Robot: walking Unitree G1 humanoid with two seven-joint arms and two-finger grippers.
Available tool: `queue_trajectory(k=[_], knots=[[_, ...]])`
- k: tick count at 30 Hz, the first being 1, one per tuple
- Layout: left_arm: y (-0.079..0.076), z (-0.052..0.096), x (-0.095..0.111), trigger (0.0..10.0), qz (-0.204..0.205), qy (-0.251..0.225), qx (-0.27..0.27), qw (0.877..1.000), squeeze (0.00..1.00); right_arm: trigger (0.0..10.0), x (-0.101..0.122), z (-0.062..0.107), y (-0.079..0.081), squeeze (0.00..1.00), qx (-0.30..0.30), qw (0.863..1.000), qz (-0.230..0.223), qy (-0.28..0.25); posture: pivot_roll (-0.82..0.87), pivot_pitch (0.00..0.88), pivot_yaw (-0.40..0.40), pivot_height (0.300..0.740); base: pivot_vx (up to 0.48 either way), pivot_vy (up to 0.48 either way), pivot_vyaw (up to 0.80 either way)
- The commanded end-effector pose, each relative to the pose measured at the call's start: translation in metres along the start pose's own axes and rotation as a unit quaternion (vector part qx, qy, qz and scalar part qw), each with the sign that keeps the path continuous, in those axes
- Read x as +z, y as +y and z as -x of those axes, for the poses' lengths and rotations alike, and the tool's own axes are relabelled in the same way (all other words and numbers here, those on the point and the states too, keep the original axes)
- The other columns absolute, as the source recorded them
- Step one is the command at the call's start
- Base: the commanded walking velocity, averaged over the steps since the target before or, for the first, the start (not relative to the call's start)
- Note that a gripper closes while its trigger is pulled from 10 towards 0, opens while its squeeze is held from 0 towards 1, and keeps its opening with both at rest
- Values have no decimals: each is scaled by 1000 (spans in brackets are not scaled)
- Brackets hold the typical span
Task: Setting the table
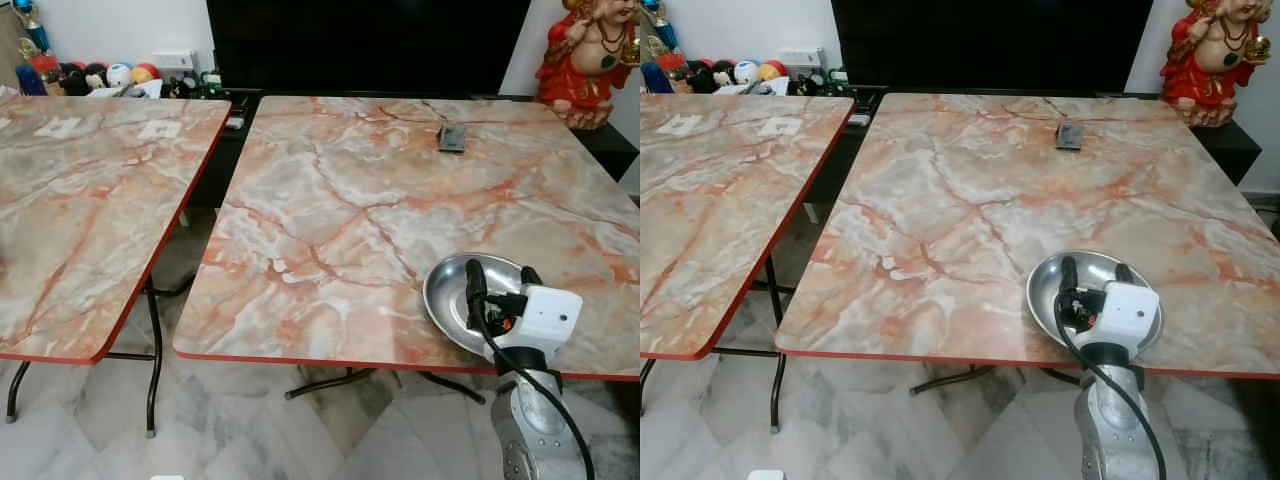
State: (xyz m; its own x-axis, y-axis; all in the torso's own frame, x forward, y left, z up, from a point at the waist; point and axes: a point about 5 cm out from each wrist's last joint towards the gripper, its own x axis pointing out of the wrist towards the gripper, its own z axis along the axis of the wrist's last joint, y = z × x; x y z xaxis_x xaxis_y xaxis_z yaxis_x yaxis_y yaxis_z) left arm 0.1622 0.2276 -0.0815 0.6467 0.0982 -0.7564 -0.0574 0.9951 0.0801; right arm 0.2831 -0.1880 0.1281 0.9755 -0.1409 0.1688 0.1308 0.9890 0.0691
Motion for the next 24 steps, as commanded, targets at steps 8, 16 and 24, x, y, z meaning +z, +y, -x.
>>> queue_trajectory(k=[8,16,24], knots=[[-2,2,-9,10000,5,11,1,1000,0,10000,-5,3,4,0,12,1000,-12,2,-46,66,8,740,0,313,0],[-3,3,-11,10000,6,14,0,1000,0,10000,-6,4,13,0,30,999,-11,-2,-45,60,4,740,0,369,0],[-3,3,-12,10000,5,15,-2,1000,0,10000,-5,3,12,0,39,999,7,-6,-53,50,2,740,0,480,63]])
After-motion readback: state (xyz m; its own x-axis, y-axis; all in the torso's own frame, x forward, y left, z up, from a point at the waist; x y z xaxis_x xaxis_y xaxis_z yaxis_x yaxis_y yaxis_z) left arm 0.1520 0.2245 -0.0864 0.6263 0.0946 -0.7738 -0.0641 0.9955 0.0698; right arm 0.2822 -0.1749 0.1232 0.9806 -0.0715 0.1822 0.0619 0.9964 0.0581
